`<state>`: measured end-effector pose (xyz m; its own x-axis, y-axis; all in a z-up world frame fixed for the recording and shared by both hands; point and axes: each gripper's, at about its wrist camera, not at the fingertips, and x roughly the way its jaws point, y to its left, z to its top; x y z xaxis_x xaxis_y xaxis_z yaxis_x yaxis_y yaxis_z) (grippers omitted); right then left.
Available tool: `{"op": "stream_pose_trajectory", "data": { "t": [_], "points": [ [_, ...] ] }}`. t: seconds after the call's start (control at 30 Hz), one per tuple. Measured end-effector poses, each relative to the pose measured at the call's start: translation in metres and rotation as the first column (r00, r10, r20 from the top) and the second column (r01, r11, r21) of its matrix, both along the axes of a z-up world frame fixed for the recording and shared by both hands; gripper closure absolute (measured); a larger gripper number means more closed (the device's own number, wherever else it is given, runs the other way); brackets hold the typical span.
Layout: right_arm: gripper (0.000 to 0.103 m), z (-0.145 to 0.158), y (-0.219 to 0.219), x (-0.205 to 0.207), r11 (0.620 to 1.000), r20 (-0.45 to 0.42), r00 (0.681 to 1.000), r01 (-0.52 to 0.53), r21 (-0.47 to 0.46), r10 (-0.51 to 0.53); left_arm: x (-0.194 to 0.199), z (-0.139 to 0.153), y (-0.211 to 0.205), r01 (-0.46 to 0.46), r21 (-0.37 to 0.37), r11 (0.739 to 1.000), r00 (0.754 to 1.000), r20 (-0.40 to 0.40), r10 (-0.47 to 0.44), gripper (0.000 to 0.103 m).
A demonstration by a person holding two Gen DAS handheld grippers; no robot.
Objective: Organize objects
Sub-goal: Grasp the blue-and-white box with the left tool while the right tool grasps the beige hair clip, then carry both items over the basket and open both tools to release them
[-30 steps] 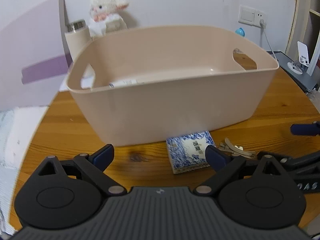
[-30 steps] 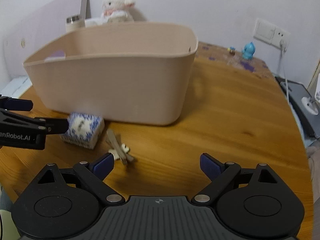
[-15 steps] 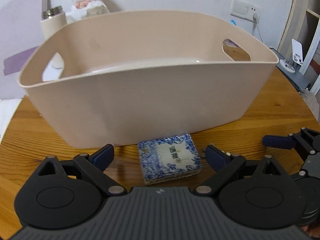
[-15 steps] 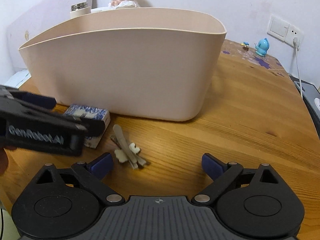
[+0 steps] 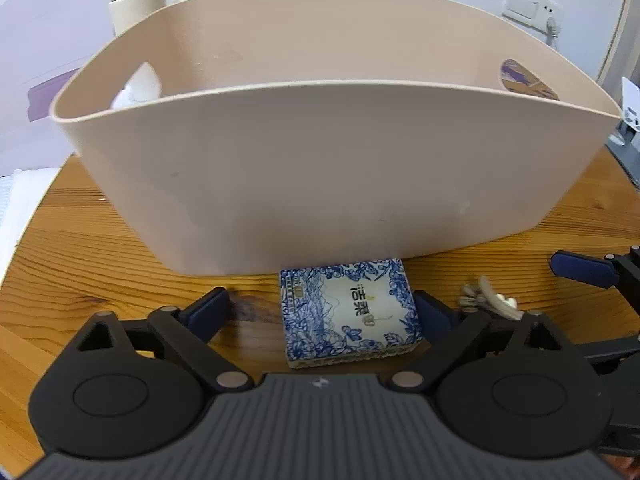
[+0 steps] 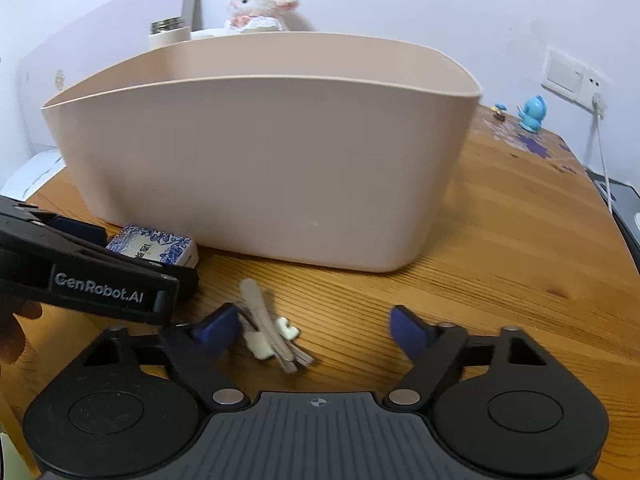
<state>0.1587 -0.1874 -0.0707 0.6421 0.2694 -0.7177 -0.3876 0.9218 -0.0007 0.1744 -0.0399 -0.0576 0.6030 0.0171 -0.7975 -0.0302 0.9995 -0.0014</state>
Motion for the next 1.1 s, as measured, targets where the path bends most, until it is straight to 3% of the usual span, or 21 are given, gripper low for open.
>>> {"op": "stream_pose_trajectory", "data": {
  "t": [0.2,0.23,0.73,1.1],
  "points": [
    [0.09,0.006,0.012,-0.003,0.998,0.012,0.998,-0.057,0.003,0.057,-0.002,0.006,0.01,-0.014,0.002,1.0,1.0,0.004,0.014,0.032],
    [0.093,0.006,0.015,-0.003,0.998,0.012,0.998,-0.062,-0.001,0.062,-0.002,0.006,0.012,-0.012,0.001,1.0,1.0,0.005,0.012,0.034],
    [0.094,0.028,-0.001,-0.022,0.999,0.03,0.999,-0.02,0.035,0.019,-0.025,0.02,0.023,0.026,-0.042,0.999,0.999,0.019,-0.025,0.038],
    [0.094,0.083,-0.03,-0.042,0.992,0.155,0.988,0.005,0.124,-0.024,-0.067,0.064,0.032,0.053,-0.015,0.998,0.988,0.148,-0.05,0.038]
  ]
}}
